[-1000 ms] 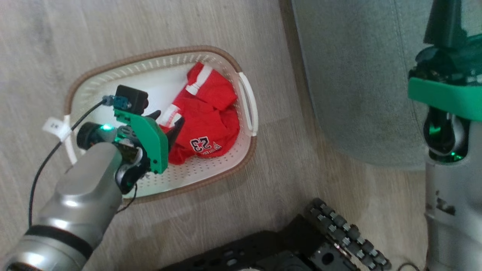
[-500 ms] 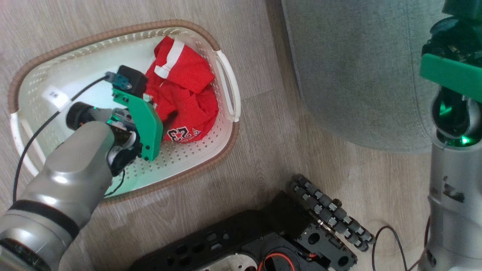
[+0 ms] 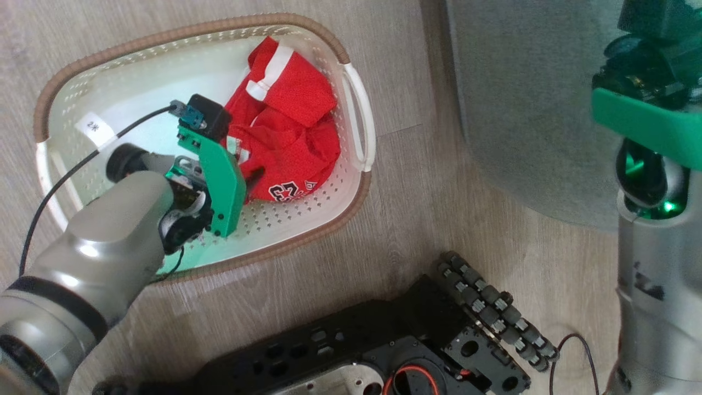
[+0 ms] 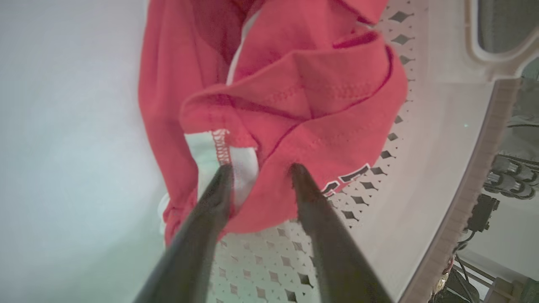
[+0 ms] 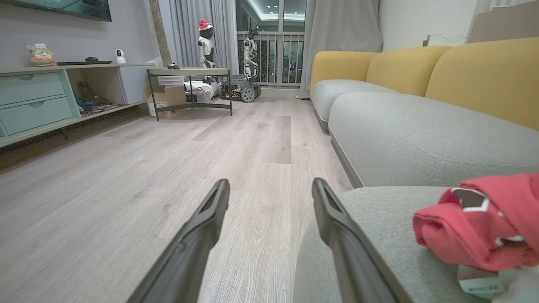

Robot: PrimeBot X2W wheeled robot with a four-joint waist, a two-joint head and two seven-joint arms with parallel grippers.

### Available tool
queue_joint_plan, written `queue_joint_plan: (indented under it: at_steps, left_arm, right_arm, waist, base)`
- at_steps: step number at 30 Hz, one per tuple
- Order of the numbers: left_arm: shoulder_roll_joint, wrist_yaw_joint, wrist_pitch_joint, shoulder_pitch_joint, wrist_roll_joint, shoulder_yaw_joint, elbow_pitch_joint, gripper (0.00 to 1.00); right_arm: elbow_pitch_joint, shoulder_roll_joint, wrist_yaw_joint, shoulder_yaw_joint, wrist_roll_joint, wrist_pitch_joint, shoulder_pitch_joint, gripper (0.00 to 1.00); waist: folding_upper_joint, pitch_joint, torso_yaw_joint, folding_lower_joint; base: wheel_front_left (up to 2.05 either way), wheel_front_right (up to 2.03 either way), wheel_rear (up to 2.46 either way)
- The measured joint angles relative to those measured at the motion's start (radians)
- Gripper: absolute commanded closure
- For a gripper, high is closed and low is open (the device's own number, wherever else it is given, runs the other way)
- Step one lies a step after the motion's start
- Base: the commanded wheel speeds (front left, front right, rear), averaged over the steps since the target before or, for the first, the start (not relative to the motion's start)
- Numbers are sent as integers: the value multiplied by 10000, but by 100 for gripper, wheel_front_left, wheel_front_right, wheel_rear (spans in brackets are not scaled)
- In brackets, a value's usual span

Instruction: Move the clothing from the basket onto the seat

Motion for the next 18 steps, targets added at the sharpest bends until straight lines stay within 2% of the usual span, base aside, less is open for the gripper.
queue_joint_plan:
  at_steps: [2, 18]
  left_arm:
    - [56, 0, -33, -31, -173, -146, -115, 100]
    - [407, 0, -802, -128, -688, -491, -924, 100]
  right_arm:
    - [-38, 0, 0, 8, -42, 0, -5, 0]
    - [245, 0, 0, 36, 31, 0, -205, 0]
  waist:
    - [0, 32, 59, 0]
    - [1, -461, 46, 0]
  base:
    - [0, 0, 0]
    - [0, 0, 0]
